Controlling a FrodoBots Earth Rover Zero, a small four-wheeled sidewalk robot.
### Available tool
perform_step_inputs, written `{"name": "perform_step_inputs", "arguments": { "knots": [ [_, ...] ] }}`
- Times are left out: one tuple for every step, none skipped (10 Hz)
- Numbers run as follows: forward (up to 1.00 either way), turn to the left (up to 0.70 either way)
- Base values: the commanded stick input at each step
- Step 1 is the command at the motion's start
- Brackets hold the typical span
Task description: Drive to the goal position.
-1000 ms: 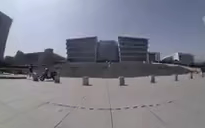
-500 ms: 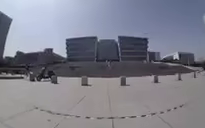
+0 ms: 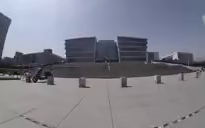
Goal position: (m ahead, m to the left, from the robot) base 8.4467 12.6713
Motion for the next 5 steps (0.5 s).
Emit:
{"name": "perform_step_inputs", "arguments": {
  "knots": [
    [0.7,0.06],
    [0.7,0.0],
    [0.7,0.0],
    [0.7,0.0],
    [0.7,0.0]
  ]
}}
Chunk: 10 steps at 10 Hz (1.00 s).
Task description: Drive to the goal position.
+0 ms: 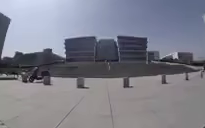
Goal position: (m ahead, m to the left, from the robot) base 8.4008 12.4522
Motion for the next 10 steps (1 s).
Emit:
{"name": "perform_step_inputs", "arguments": {
  "knots": [
    [0.7,0.0],
    [0.7,0.0],
    [0.7,0.0],
    [0.7,0.0],
    [0.7,0.0],
    [0.7,0.0],
    [0.7,0.0],
    [0.7,0.06],
    [0.7,0.14],
    [0.7,0.13]
  ]
}}
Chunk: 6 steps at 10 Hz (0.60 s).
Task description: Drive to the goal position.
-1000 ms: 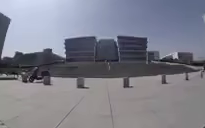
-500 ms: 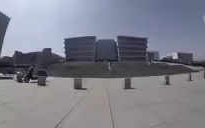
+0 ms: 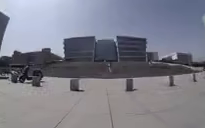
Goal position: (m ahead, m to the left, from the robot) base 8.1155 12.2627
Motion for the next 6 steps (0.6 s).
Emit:
{"name": "perform_step_inputs", "arguments": {
  "knots": [
    [0.7,0.09],
    [0.7,0.03],
    [0.7,0.12],
    [0.7,0.08],
    [0.7,0.0],
    [0.7,0.02]
  ]
}}
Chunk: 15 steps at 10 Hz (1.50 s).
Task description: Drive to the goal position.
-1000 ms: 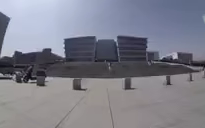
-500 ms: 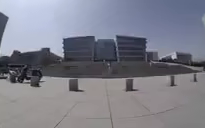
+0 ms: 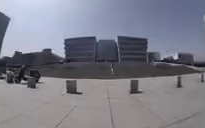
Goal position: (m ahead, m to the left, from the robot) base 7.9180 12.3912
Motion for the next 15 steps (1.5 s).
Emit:
{"name": "perform_step_inputs", "arguments": {
  "knots": [
    [0.7,0.14],
    [0.7,0.08],
    [0.7,0.0],
    [0.7,0.0],
    [0.7,0.0],
    [0.7,0.0],
    [0.7,0.0],
    [0.7,0.0],
    [0.7,0.0],
    [0.7,0.0],
    [0.7,0.0],
    [0.7,0.0],
    [0.7,0.0],
    [0.7,0.0],
    [0.7,0.0]
  ]
}}
